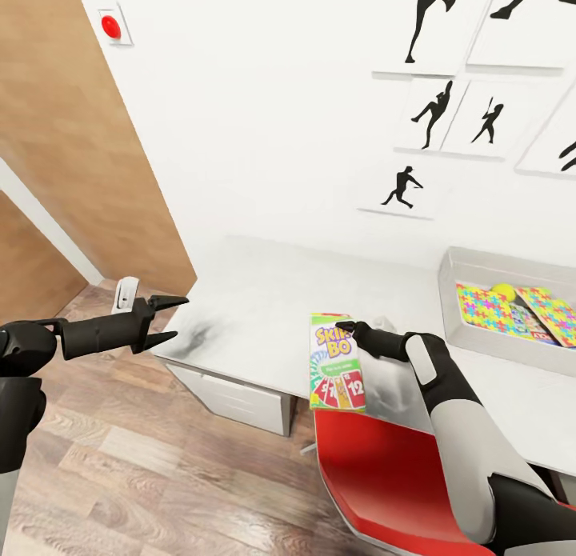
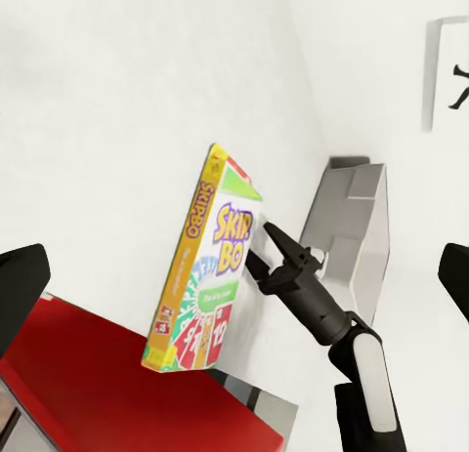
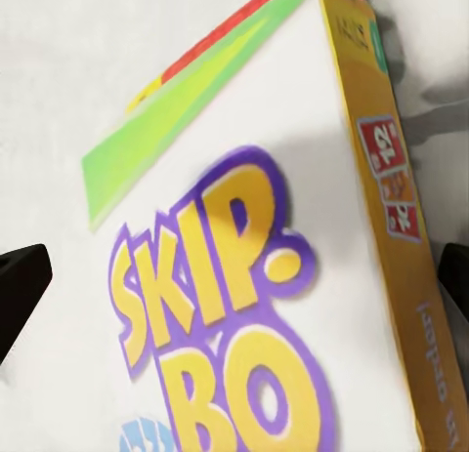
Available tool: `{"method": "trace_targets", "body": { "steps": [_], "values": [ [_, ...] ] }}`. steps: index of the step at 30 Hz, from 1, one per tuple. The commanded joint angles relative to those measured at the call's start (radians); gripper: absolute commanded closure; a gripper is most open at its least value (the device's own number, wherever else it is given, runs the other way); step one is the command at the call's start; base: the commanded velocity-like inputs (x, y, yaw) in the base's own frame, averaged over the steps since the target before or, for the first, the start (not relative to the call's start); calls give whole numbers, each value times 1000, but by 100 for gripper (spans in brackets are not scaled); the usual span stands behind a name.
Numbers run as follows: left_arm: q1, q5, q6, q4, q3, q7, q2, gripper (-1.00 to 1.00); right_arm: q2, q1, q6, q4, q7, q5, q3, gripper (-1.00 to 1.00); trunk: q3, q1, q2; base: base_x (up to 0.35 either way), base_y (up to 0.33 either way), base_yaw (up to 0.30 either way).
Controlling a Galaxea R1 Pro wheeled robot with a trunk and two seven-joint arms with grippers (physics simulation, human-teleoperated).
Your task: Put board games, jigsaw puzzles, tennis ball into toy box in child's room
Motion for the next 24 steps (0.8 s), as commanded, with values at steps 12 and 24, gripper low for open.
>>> {"method": "trace_targets", "body": {
  "steps": [12,24],
  "values": [
    [-1,9,2,0,0,12,0,-100,-1,-1,6,5,-1,26,-5,-100,-2,1,-1,-162,0,1],
    [-1,8,2,0,0,11,-1,-100,-9,0,60,-4,1,25,-6,-100,-2,1,-1,-49,0,0]
  ]
}}
